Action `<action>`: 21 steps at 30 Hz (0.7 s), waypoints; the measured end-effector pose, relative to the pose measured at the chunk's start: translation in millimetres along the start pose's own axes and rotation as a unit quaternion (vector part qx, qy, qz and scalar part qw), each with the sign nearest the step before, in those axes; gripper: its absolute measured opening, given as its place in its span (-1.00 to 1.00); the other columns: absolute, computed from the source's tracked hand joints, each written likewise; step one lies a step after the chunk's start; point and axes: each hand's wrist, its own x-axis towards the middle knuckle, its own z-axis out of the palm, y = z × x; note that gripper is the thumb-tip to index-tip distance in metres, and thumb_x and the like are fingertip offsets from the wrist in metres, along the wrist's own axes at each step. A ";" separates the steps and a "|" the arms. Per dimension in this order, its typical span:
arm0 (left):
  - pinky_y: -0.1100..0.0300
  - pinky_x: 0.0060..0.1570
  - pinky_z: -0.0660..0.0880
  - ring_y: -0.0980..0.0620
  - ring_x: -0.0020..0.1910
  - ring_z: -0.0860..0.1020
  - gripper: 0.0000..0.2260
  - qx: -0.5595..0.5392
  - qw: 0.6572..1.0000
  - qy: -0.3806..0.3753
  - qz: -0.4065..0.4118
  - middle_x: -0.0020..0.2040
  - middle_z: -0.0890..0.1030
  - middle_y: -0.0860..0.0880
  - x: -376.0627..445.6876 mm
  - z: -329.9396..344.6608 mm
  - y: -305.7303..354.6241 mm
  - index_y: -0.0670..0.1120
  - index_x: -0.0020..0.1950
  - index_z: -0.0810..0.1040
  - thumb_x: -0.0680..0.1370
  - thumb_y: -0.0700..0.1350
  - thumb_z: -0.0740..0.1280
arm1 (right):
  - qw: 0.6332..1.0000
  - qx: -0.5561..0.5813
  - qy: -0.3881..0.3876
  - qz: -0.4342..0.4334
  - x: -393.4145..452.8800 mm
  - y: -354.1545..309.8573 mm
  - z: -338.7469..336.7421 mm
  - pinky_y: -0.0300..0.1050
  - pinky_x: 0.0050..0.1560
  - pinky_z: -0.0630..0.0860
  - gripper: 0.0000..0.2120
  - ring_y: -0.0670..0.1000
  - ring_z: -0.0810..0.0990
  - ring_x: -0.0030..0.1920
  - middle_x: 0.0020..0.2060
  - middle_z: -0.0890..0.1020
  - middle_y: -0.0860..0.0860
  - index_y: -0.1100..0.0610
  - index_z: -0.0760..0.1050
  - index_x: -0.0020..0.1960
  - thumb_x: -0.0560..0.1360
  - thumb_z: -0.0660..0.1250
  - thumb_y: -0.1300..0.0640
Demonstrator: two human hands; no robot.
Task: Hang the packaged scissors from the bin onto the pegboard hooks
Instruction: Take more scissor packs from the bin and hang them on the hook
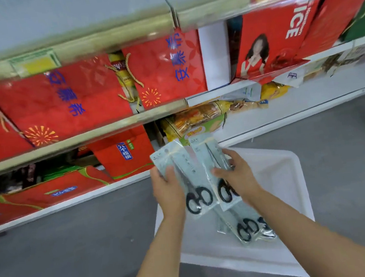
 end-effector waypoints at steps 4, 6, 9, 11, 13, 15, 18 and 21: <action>0.00 0.10 0.49 -0.03 0.05 0.55 -0.70 -0.050 0.995 0.017 0.080 0.03 0.57 0.09 7.5 -34.1 86.5 0.00 0.30 0.37 0.58 -0.21 0.21 | 0.992 0.060 -0.038 -0.102 -22.6 -86.3 28.3 -0.14 0.03 0.60 -0.26 -0.02 0.65 0.04 0.11 0.65 -0.02 -0.10 0.34 0.45 0.37 0.50 0.29; 0.02 0.13 0.51 0.02 0.10 0.57 -0.55 -0.082 0.989 0.021 0.122 0.13 0.59 0.07 10.9 -55.5 125.7 0.07 0.40 0.32 0.55 -0.25 0.24 | 0.984 0.074 -0.058 -0.154 -35.7 -126.9 42.2 0.02 0.22 0.55 -0.23 -0.04 0.62 0.16 0.22 0.61 -0.07 -0.13 0.32 0.47 0.36 0.49 0.27; 0.30 0.04 0.49 0.23 0.06 0.58 -0.46 -0.122 0.973 0.035 0.195 0.12 0.59 0.19 9.9 -89.0 182.4 0.10 0.46 0.31 0.55 -0.30 0.28 | 0.972 0.072 -0.048 -0.219 -58.7 -187.1 61.8 0.09 0.33 0.46 -0.22 -0.04 0.53 0.29 0.30 0.55 -0.11 -0.22 0.30 0.45 0.31 0.51 0.13; 0.38 0.11 0.46 0.31 0.15 0.54 -0.48 -0.140 0.958 0.055 0.245 0.18 0.57 0.24 8.5 -109.8 215.3 0.04 0.47 0.34 0.56 -0.32 0.29 | 0.964 0.061 -0.033 -0.258 -75.3 -224.6 74.2 0.10 0.37 0.41 -0.20 -0.06 0.47 0.34 0.34 0.49 -0.17 -0.29 0.27 0.44 0.28 0.50 0.02; 0.26 0.30 0.41 0.24 0.31 0.46 -0.49 -0.142 0.946 0.079 0.282 0.33 0.52 0.14 5.8 -129.5 246.5 0.04 0.49 0.35 0.57 -0.28 0.31 | 0.952 0.054 -0.022 -0.299 -90.5 -259.4 85.8 0.10 0.38 0.39 -0.20 -0.10 0.44 0.36 0.36 0.47 -0.21 -0.25 0.25 0.46 0.28 0.49 -0.03; 0.25 0.39 0.32 0.22 0.39 0.38 -0.48 -0.145 0.935 0.094 0.310 0.42 0.45 0.13 5.2 -147.6 275.0 0.09 0.50 0.34 0.58 -0.26 0.31 | 0.939 0.061 -0.001 -0.338 -104.2 -290.9 96.2 0.08 0.39 0.38 -0.20 -0.13 0.42 0.37 0.36 0.46 -0.22 -0.18 0.27 0.47 0.30 0.50 -0.02; 0.33 0.31 0.32 0.30 0.32 0.39 -0.46 -0.154 0.925 0.115 0.328 0.37 0.46 0.17 7.3 -171.4 316.8 0.17 0.48 0.35 0.58 -0.25 0.31 | 0.921 0.069 0.028 -0.383 -121.3 -332.3 109.9 -0.05 0.43 0.32 -0.23 -0.19 0.38 0.37 0.36 0.44 -0.22 -0.11 0.27 0.49 0.37 0.52 0.16; 0.48 0.16 0.33 0.45 0.17 0.42 -0.47 -0.155 0.912 0.132 0.356 0.34 0.49 0.09 16.6 -192.7 352.0 0.18 0.47 0.34 0.58 -0.24 0.30 | 0.910 0.067 0.041 -0.407 -132.2 -366.3 125.6 -0.25 0.33 0.28 -0.23 -0.31 0.37 0.26 0.22 0.44 -0.28 -0.11 0.27 0.50 0.39 0.51 0.20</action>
